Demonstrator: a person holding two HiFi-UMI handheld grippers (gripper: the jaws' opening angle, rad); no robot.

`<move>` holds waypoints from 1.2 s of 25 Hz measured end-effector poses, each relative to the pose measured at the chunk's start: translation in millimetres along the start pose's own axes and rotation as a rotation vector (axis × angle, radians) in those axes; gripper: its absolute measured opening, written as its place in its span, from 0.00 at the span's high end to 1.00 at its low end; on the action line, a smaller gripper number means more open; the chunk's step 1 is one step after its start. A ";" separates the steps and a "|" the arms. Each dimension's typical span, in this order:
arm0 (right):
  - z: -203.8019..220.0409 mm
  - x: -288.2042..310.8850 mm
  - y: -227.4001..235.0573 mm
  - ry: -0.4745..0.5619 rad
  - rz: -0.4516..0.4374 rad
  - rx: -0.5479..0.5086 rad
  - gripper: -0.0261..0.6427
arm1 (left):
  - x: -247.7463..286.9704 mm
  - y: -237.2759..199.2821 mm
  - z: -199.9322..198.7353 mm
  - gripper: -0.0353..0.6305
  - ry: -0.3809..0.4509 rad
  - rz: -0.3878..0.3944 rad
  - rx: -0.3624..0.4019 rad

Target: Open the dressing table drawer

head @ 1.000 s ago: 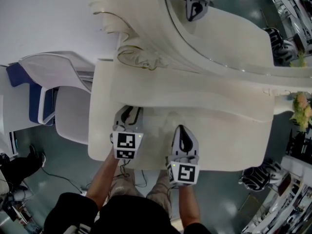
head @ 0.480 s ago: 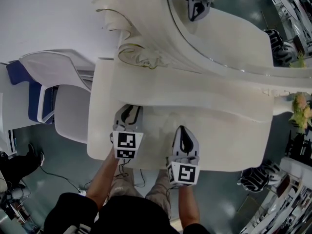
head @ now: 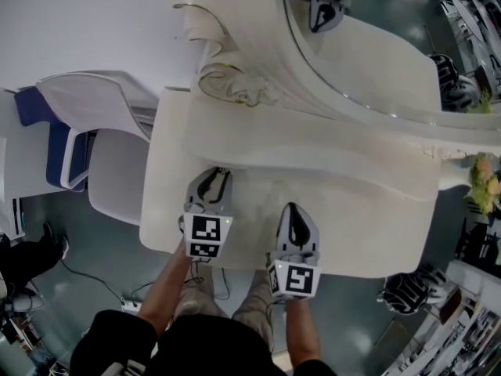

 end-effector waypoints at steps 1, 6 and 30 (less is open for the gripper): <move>0.0 -0.7 -0.9 -0.001 -0.004 -0.002 0.96 | -1.7 0.6 0.8 0.82 -0.002 -0.003 0.000; 1.6 -5.3 -1.4 -0.006 -0.015 -0.007 0.96 | -8.0 3.9 4.4 0.82 -0.006 -0.010 -0.002; 11.4 -33.0 -8.1 -0.005 -0.041 -0.018 0.96 | -36.4 19.6 20.4 0.82 -0.013 -0.021 0.007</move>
Point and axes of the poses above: the fingertips, and each gripper's own axes: x forward along the fingers, y to its right, z out of its underside, the point moved 9 cm from there along -x, backward along the fingers, and after that the axes turned 5 degrees about x, right-handed, at the moved point
